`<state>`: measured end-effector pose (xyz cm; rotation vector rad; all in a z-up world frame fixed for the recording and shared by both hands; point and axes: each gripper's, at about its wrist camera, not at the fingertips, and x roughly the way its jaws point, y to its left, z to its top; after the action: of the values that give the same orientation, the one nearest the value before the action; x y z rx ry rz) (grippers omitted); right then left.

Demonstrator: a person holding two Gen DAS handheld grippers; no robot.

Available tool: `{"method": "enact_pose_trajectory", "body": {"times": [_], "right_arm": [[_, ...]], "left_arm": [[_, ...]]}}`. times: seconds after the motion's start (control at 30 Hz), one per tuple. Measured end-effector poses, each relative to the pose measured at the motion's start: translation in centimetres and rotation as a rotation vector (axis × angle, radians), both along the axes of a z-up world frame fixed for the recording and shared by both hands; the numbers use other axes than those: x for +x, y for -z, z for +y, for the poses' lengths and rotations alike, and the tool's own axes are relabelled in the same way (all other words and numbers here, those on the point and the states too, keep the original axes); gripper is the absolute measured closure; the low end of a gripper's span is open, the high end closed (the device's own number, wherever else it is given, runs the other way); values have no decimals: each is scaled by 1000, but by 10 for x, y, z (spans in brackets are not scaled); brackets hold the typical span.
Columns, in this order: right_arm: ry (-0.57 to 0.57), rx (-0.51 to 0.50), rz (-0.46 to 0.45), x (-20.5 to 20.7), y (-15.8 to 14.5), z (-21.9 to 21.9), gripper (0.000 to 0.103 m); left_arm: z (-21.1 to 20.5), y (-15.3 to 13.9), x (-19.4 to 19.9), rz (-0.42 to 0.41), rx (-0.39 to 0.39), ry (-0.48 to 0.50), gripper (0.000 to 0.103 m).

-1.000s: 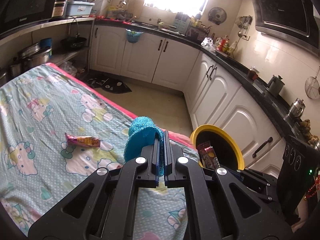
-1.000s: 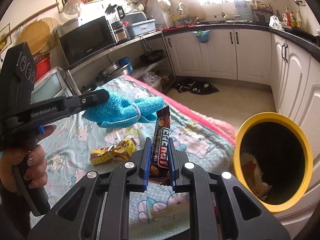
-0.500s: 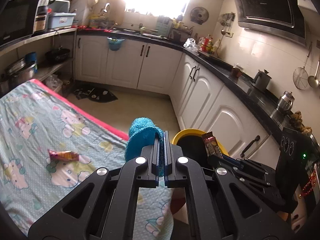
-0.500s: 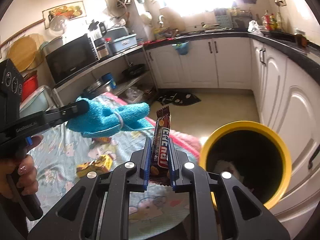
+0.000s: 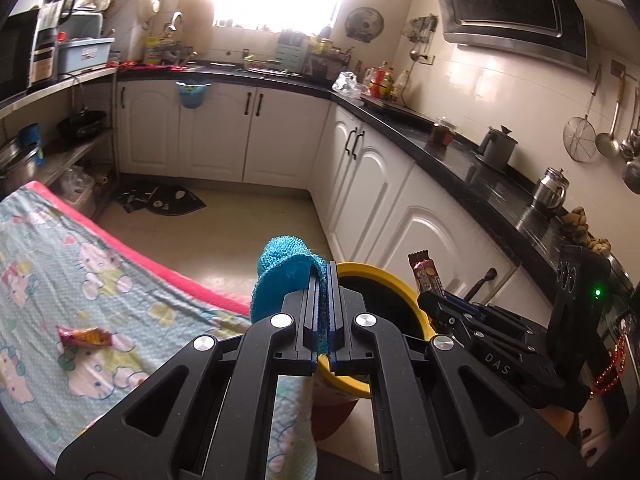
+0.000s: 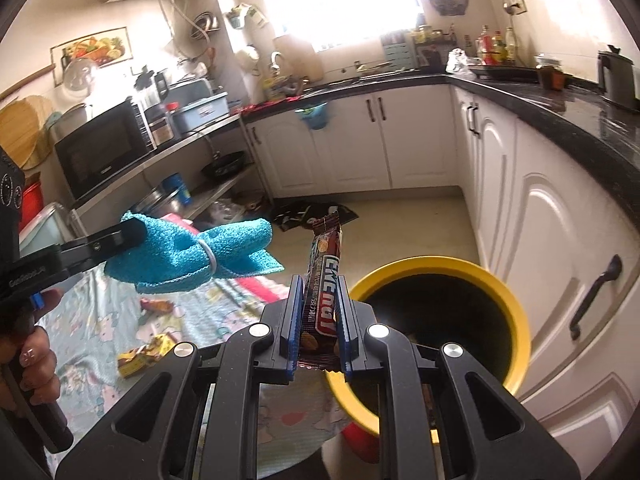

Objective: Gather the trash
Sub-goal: 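Carry the blue towel and chocolate bar over the yellow bin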

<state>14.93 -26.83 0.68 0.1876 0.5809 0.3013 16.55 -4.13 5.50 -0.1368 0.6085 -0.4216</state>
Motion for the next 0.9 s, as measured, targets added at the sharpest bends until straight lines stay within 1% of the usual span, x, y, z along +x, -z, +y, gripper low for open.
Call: {"method": "enact_pose_trajectory", "body": {"times": [0.3, 0.57, 0.73, 0.9], "right_arm": [[70, -4, 0, 0, 3, -22, 88], [122, -7, 12, 6, 10, -39, 88], [146, -3, 32, 11, 20, -48, 88], [163, 2, 72, 20, 36, -56, 88]], "left_arm": [[-33, 3, 11, 5, 1, 62, 102], [-61, 12, 24, 24, 13, 105, 102], [-73, 22, 32, 44, 17, 124, 102], [-83, 34, 40, 75, 14, 140, 102]]}}
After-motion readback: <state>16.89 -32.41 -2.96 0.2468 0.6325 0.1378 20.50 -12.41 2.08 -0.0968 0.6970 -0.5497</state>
